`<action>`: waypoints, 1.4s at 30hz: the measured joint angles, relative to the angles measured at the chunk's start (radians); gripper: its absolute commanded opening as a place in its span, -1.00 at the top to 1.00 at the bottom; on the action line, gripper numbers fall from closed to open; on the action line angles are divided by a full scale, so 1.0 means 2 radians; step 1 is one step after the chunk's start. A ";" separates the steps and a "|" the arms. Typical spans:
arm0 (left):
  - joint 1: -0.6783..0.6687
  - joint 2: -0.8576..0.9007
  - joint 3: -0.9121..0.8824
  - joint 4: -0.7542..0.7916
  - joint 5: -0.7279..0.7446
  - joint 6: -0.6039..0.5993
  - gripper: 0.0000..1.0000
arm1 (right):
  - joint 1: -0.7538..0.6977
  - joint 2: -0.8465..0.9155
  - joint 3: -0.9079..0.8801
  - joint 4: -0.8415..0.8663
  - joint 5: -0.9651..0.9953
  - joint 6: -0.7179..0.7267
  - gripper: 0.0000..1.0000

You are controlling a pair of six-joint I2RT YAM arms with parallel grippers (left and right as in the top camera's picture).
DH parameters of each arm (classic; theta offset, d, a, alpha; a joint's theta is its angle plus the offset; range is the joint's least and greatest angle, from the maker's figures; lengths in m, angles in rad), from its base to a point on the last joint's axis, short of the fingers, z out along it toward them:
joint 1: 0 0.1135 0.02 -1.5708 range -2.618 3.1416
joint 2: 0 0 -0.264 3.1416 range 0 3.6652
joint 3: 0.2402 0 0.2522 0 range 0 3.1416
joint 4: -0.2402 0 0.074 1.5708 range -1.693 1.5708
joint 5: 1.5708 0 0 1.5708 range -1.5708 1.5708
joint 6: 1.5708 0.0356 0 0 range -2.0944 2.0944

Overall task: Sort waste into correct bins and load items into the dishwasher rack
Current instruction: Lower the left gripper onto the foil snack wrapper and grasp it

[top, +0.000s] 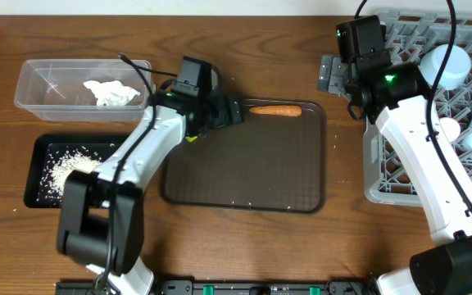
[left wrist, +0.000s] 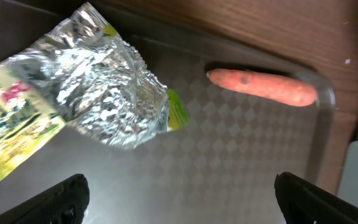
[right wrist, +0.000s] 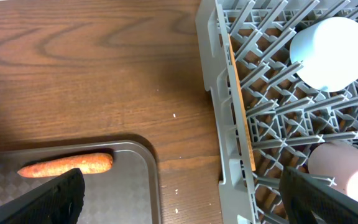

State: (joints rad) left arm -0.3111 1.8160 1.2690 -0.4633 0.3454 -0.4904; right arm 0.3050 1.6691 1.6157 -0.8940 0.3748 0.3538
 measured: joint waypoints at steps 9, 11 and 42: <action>-0.006 0.040 0.000 0.032 -0.035 0.054 -0.96 | 0.000 0.000 0.000 0.000 0.000 0.000 -0.99; -0.006 0.040 0.000 0.032 -0.061 0.069 -0.96 | 0.000 0.000 0.000 0.000 0.000 0.000 -0.98; -0.048 0.088 0.000 0.070 -0.213 0.253 -0.16 | 0.000 0.000 0.000 0.000 0.000 0.000 -0.99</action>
State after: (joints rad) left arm -0.4068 1.9919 1.2682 -0.3237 -0.0799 0.0166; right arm 0.3050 1.6691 1.6157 -0.8940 0.3748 0.3538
